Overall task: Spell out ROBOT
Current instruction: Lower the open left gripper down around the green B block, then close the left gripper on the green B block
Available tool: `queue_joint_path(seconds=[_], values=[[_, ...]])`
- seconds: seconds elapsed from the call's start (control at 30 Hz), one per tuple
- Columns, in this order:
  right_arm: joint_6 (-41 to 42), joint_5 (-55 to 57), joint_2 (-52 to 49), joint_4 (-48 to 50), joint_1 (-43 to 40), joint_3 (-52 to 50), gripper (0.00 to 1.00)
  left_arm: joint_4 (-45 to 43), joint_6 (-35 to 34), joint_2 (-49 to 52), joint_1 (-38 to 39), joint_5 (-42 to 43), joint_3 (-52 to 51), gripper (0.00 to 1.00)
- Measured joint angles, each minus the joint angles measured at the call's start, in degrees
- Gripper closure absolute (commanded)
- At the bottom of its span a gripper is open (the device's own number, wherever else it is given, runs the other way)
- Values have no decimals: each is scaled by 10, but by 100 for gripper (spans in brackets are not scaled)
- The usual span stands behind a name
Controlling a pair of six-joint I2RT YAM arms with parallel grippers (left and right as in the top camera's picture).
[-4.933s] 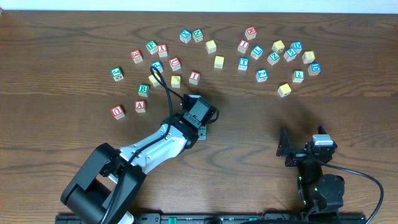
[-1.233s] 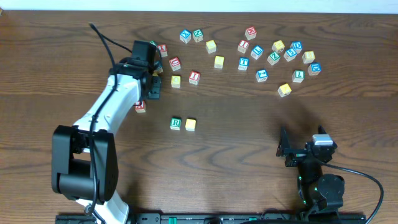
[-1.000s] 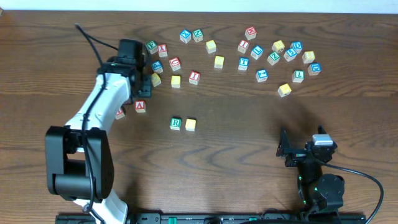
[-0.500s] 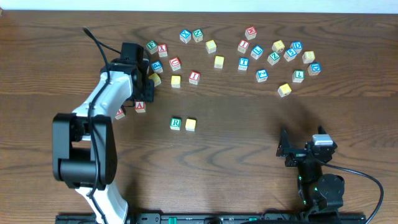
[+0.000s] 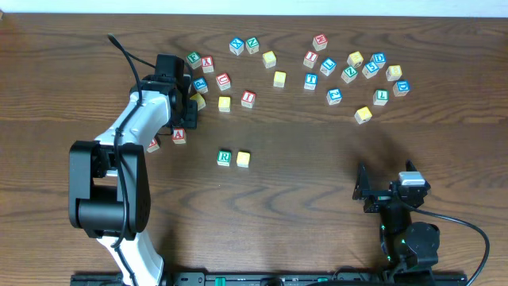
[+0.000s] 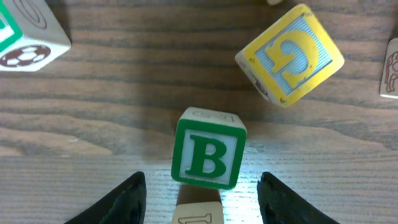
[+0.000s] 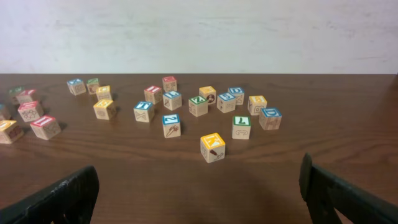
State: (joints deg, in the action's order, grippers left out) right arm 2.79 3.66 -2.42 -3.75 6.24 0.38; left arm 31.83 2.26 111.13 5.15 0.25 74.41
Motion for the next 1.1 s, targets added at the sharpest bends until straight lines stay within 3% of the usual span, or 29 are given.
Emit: queue_joint_path(seconds=[0.87, 1.1], values=[[0, 0, 0, 0, 0, 0, 1, -29, 23, 0, 7, 7, 0, 44], [0, 0, 0, 0, 0, 0, 1, -31, 23, 41, 7, 8, 9, 44]])
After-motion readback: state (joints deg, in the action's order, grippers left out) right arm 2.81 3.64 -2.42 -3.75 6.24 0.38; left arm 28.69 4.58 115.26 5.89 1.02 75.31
